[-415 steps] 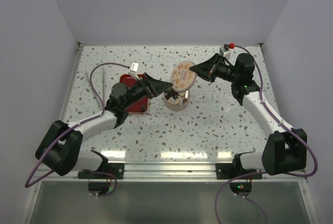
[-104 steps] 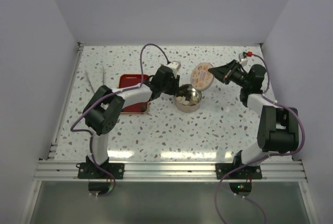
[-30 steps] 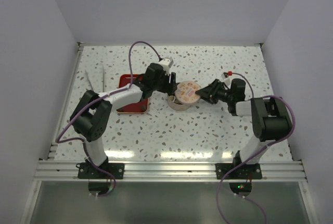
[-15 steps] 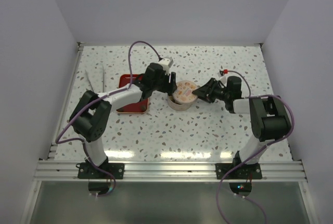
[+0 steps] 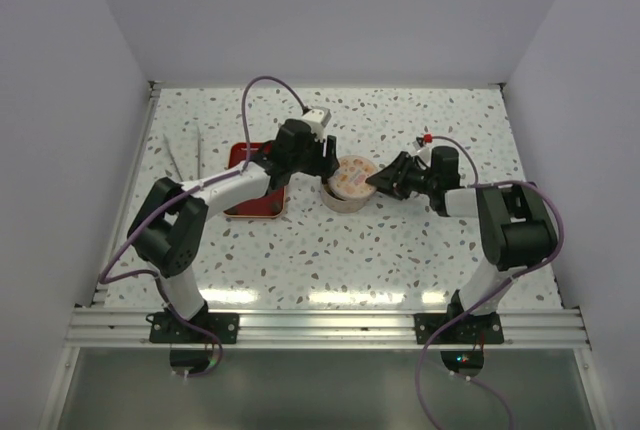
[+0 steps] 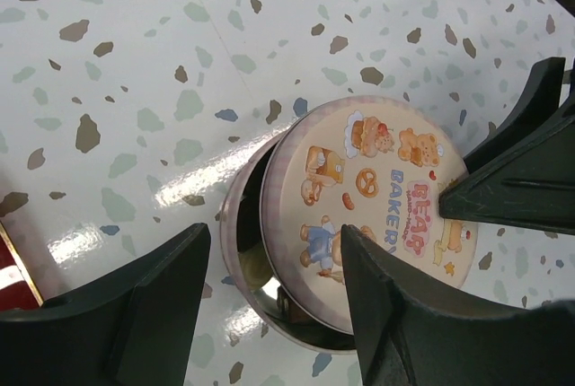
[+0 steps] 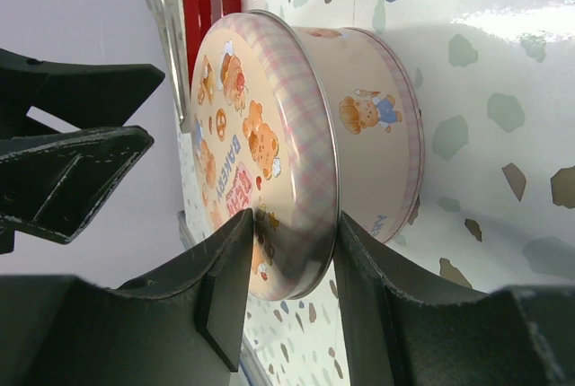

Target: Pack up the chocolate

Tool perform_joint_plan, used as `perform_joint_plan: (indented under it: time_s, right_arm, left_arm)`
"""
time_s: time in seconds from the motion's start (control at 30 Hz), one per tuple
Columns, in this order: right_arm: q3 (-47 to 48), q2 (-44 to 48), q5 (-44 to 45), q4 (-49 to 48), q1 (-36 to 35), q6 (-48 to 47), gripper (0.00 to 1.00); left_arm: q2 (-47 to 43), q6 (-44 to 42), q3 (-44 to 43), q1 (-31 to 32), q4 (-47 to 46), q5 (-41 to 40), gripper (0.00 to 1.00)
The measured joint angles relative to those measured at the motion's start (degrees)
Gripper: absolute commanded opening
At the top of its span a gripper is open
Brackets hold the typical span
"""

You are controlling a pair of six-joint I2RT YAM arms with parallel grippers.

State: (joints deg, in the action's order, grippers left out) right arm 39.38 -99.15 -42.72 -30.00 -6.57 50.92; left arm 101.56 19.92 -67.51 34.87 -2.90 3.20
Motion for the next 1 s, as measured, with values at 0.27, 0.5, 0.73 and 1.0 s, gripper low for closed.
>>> perform_joint_plan:
  time_s: [0.27,0.5,0.73,1.0]
  right_arm:
    - [1.2,-0.68,0.2,1.7,-0.85,-0.87,0.44]
    - [2.62,-0.68,0.61,4.17,-1.51,-2.29,0.44]
    - [3.58,-0.68,0.85,6.1,-1.77,-3.19,0.44]
    - [4.02,-0.68,1.09,6.82,-2.01,-3.69,0.44]
  left_arm:
    - [-0.04,0.0,1.77,0.0,0.39,-0.46,0.67]
    - [-0.04,0.02,2.84,0.0,0.0,-0.7,0.69]
    - [-0.26,0.15,3.74,0.0,0.22,-2.01,0.72]
    - [-1.07,2.12,6.45,-0.39,-2.82,0.59,0.74]
